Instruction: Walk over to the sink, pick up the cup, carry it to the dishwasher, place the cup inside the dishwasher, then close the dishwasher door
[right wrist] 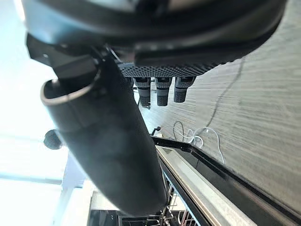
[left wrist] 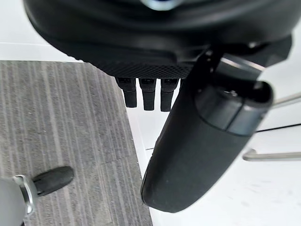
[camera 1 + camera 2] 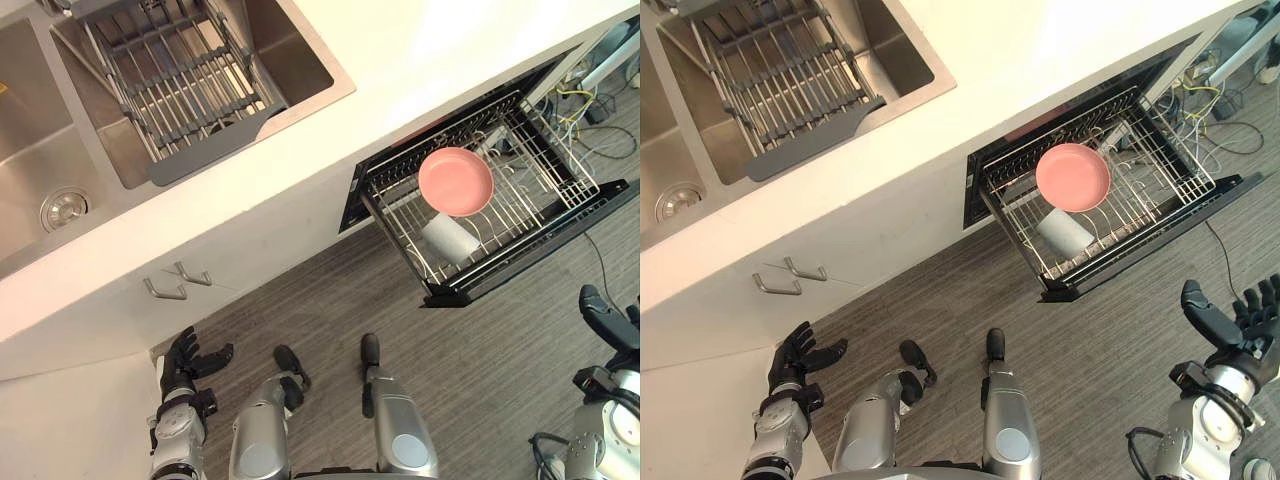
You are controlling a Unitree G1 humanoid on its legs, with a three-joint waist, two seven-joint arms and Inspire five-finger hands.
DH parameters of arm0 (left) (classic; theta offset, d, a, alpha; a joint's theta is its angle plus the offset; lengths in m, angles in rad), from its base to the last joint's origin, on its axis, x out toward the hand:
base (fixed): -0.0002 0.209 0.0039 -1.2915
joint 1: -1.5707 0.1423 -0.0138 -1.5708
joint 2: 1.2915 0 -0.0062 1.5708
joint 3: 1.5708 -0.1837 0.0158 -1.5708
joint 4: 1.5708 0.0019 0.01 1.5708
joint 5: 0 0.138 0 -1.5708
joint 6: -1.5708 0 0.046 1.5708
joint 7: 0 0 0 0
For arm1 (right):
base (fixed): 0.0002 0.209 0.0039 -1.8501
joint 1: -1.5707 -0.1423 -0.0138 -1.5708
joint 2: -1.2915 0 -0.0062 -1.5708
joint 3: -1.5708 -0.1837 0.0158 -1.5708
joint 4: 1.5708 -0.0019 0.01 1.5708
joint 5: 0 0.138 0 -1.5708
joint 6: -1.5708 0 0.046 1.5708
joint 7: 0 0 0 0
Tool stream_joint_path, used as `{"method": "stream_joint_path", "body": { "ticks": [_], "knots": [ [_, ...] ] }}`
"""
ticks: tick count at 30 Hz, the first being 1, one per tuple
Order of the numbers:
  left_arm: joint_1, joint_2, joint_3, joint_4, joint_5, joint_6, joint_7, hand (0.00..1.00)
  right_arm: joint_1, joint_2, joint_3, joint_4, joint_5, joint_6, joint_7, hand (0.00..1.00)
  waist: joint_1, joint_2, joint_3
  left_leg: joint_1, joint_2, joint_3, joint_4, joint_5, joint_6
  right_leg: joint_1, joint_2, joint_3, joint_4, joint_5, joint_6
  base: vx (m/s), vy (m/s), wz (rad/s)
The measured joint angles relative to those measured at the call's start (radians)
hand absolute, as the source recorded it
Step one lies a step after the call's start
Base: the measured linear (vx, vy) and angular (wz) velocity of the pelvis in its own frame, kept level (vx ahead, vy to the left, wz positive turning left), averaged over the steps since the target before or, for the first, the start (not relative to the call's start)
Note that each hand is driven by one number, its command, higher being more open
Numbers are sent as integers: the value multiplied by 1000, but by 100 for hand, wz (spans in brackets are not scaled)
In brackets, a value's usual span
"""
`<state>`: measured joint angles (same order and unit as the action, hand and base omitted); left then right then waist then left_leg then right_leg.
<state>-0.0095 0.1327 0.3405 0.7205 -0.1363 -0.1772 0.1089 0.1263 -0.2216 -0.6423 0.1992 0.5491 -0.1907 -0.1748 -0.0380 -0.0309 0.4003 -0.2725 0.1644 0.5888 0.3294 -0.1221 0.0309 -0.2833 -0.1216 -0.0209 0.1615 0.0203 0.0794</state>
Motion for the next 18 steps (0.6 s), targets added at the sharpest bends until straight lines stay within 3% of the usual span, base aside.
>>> {"method": "stream_joint_path", "body": {
  "ticks": [7,11,18],
  "knots": [
    [-2,4,-31,-13,0,0,0,90,-67,0,57,106,153,-2,37,90,27,4,-1,-5,15,10,8,-2,-4,-17,6,7,26,-8,-8,1,-19,-5],
    [-19,3,-83,-17,0,0,0,90,-171,2,111,190,236,-2,45,90,54,22,-3,-9,22,-5,14,4,1,-17,11,-7,40,-14,-5,23,-41,8],
    [-39,6,-94,-19,0,0,1,90,-272,14,141,236,341,-39,35,90,74,40,4,-15,-2,-40,-15,27,0,-30,-6,-40,82,-48,-6,24,-26,17]
  ]
}}
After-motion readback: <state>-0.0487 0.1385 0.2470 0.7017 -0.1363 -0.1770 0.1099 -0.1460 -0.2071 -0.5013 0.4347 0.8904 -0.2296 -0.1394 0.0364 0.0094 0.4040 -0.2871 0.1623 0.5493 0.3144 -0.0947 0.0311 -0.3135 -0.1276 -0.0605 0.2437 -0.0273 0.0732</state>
